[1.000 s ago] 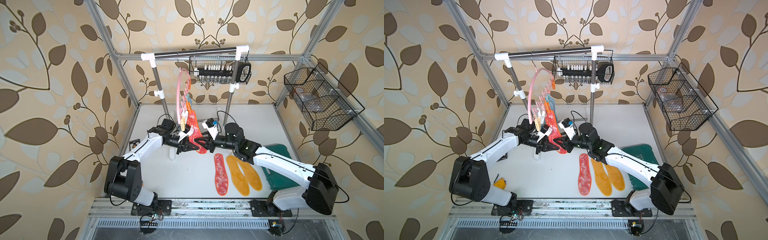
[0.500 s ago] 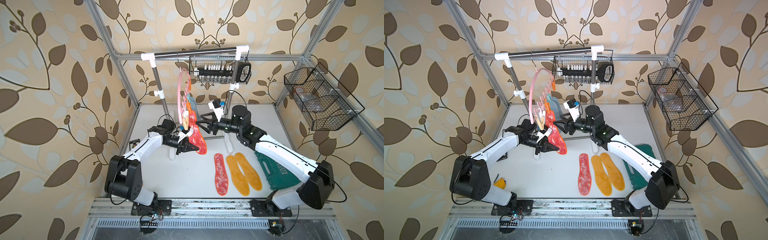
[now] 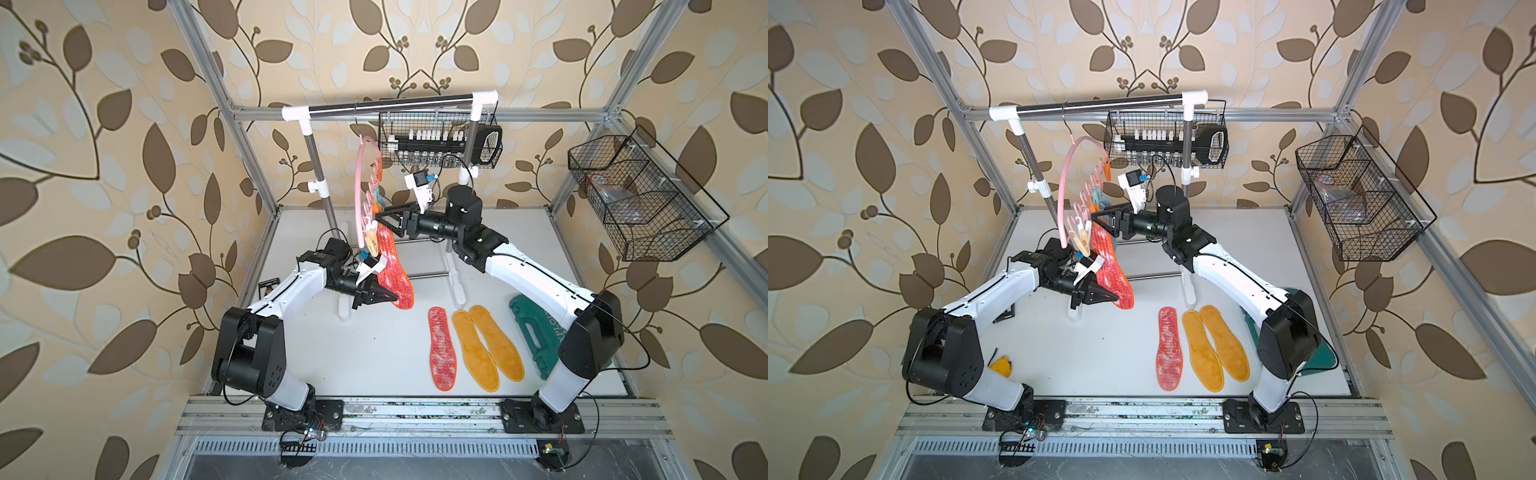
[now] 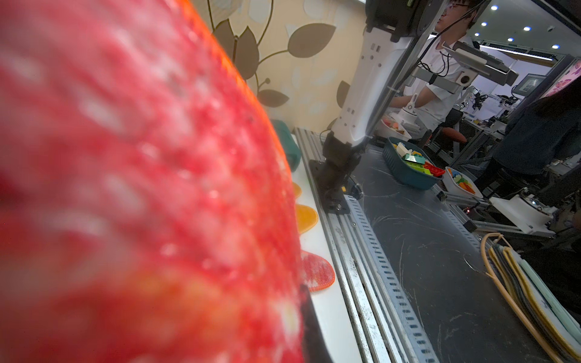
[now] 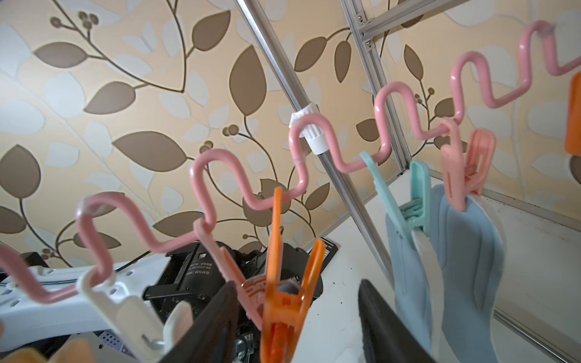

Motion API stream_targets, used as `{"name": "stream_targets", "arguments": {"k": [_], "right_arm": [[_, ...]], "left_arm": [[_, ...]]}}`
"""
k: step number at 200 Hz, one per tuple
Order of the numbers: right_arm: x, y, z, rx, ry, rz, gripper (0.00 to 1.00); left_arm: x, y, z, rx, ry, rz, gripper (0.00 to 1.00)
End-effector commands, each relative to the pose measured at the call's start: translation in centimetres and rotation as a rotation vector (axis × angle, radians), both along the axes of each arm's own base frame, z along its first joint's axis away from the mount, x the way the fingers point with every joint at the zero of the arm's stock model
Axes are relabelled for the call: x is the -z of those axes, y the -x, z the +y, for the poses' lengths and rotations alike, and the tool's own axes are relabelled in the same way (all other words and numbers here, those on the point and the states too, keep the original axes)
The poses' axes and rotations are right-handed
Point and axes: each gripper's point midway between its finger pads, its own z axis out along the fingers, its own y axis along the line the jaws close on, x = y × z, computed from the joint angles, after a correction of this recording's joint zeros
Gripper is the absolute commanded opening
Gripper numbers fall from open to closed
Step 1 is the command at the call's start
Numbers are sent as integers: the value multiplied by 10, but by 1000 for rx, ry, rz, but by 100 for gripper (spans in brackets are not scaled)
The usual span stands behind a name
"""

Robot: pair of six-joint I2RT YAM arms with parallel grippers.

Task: Take the shoe insoles off the hanger
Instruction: Open the clamp at the hanger.

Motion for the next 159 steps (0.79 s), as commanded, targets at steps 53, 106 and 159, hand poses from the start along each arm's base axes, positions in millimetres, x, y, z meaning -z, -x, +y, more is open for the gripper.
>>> {"name": "stream_targets", "arguments": {"k": [53,106,159], "right_arm": [[-13,-17,10,12,-71,54,35],[-22,-13,3,39,-74,31,20],[-27,-12,-2,58,-76,28,24]], "left_arm": [[-5,0,-2,8,-7,-2,0],[7,-2,-2,-1,-38,-2,0],[27,-4,1,-14,-90,-27,0]]}}
